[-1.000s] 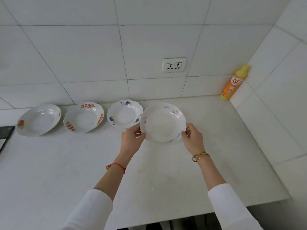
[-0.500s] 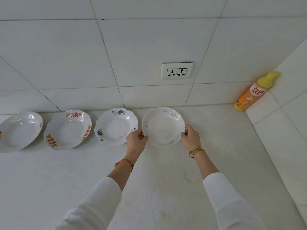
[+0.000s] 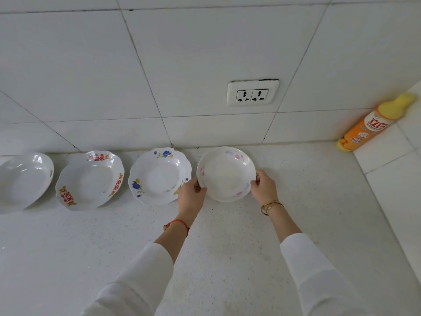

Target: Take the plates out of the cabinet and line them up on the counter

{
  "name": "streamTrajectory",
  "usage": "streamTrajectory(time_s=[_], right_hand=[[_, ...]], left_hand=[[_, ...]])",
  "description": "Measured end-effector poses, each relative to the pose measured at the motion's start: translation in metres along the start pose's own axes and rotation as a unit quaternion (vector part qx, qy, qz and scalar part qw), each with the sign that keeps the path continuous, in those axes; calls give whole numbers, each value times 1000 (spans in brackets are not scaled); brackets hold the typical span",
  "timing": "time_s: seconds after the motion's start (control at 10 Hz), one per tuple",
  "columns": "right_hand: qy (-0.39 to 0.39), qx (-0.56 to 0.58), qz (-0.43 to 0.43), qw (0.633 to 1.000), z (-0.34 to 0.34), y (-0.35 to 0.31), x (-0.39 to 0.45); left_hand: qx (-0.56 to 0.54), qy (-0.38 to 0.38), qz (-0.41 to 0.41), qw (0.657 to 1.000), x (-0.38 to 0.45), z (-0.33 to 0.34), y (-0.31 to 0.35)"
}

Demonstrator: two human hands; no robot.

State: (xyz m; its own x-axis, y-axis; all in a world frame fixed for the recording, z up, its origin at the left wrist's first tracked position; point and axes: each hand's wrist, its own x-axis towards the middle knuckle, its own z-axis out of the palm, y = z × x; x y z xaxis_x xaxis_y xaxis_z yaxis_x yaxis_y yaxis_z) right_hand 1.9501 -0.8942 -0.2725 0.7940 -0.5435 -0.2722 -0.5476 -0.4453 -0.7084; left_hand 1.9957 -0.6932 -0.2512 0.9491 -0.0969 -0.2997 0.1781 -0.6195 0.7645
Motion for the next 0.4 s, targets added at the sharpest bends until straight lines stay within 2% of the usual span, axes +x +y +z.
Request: streamTrajectory(time_s=[0.2, 0.3, 0.4], right_hand=[[-17, -3, 6, 1000, 1, 0, 0], [-7, -48, -4, 999, 2, -1, -2], [20, -146, -36, 988, -2, -9, -9]], left_hand=[[14, 5, 6, 1000, 4, 2, 0], [-1, 5, 19, 1000, 0, -7, 0], [5, 30, 27, 999, -4, -26, -1]])
